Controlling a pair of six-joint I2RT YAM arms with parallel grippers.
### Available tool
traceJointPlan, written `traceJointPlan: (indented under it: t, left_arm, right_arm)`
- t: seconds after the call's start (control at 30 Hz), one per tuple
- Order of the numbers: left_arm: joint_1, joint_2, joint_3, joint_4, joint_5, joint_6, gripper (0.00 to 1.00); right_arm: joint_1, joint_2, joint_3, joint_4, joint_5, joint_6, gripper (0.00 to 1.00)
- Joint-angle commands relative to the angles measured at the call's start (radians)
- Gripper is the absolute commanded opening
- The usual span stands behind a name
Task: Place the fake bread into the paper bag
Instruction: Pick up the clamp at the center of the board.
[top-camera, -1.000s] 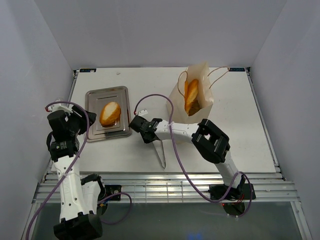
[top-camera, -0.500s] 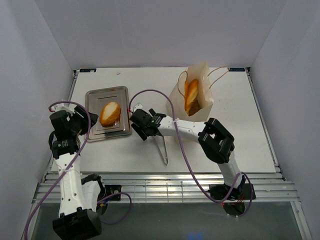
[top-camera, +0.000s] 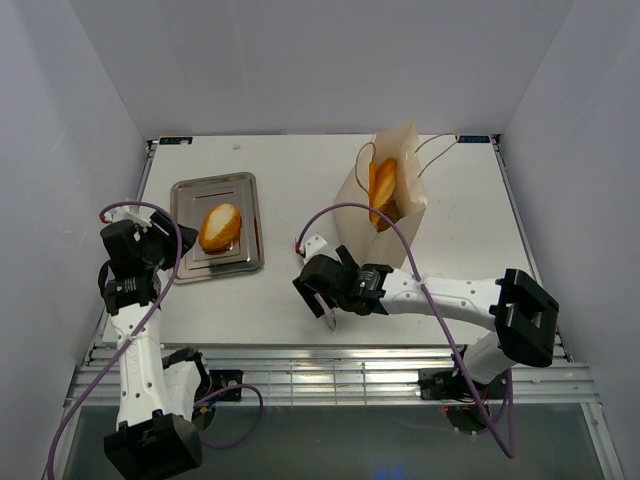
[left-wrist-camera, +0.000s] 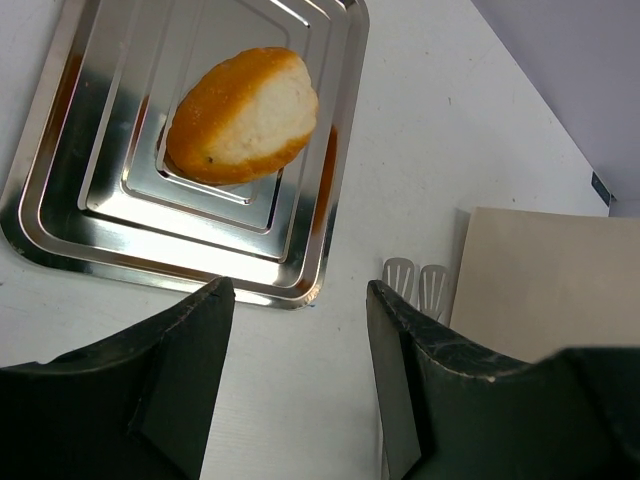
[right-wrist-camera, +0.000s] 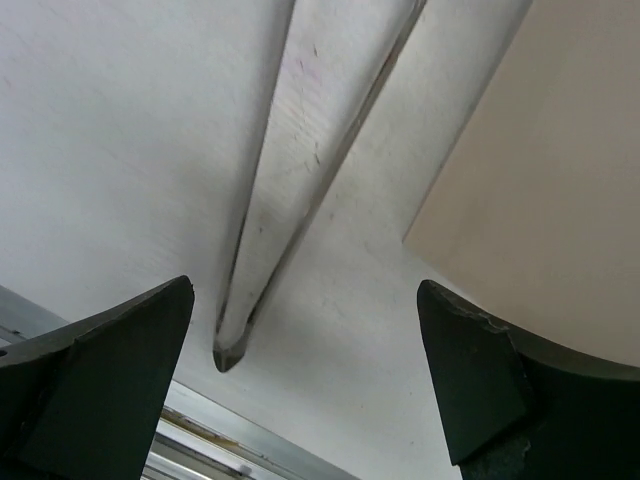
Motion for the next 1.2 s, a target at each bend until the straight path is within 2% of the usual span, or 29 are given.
traceJointPlan:
  t: [0.0,0.27,0.4,0.43,0.53,0.8,1.17]
  left_arm:
    - [0.003,-0.004,-0.005,0.025,0.027,-0.003,0.66]
    - [0.005,-0.018,0.006,0.013,0.039,-0.019,0.66]
    - [0.005,-0.021,-0.009,0.017,0.05,-0.029,0.66]
    - [0.005,-0.018,-0.017,0.02,0.052,-0.031,0.66]
    - [0.005,-0.017,-0.023,0.02,0.055,-0.03,0.66]
    - [0.003,-0.015,-0.026,0.023,0.053,-0.023,0.66]
    - [0.005,-0.012,-0.04,0.033,0.052,-0.014,0.66]
  right_arm:
    - [0.022,-0.082,-0.132,0.129,-0.013,0.08,0.99]
    - [0.045,-0.174,-0.32,0.331,-0.031,0.135,0.94]
    - [0.046,-0.132,-0.363,0.42,-0.051,0.166,0.99]
    - [0.048,-0.124,-0.372,0.435,-0.042,0.18,0.94]
    - [0.056,-0.098,-0.392,0.497,-0.021,0.192,0.88]
    - [0.073,-0.017,-0.363,0.494,0.007,0.206,0.85]
    - [0.08,0.053,-0.364,0.509,0.051,0.218,0.74]
